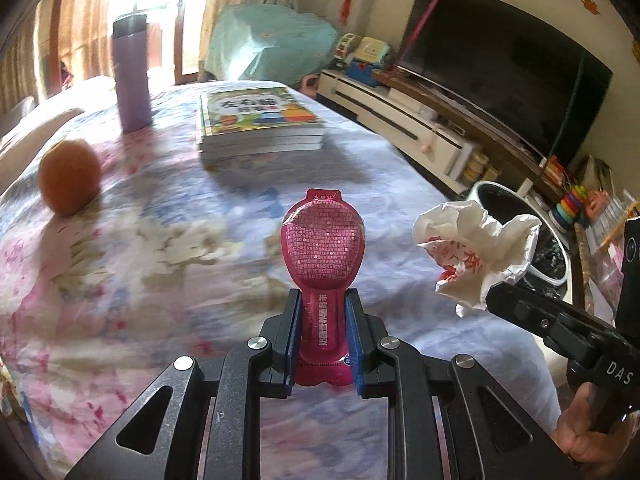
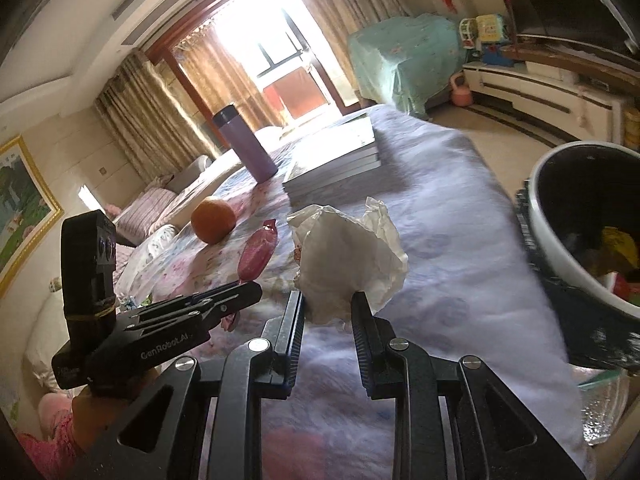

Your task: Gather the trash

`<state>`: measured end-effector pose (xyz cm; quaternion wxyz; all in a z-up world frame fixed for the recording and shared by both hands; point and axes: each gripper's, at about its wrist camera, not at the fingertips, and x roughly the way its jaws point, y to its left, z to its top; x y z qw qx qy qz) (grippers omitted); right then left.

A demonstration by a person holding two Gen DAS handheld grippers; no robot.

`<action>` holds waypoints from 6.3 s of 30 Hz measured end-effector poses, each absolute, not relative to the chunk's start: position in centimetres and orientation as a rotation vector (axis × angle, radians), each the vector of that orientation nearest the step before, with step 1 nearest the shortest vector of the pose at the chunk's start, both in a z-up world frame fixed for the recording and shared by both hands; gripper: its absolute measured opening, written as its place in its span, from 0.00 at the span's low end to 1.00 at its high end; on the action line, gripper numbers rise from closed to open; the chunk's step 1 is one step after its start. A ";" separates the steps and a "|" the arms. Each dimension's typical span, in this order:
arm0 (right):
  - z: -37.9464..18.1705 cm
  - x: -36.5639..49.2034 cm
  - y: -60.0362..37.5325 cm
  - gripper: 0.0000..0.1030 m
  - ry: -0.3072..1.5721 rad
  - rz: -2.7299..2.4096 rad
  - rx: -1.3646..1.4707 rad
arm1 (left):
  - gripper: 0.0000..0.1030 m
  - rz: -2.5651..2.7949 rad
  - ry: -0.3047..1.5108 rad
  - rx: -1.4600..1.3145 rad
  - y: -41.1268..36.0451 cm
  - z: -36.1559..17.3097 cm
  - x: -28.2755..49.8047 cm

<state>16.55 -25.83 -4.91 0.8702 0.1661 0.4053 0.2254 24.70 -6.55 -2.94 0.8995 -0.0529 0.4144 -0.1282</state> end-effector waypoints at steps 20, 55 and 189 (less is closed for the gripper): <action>-3.5 14.6 -33.4 0.23 0.784 0.336 0.399 | 0.18 -0.396 0.834 -0.006 -14.9 -0.9 24.8; -2.3 13.5 -41.7 0.23 0.735 0.185 0.432 | 0.18 -0.506 0.826 0.091 -22.8 -0.9 25.6; 3.5 1.7 -35.8 1.00 0.367 -0.155 0.113 | 0.99 -0.333 0.389 -0.027 -14.9 -0.4 4.1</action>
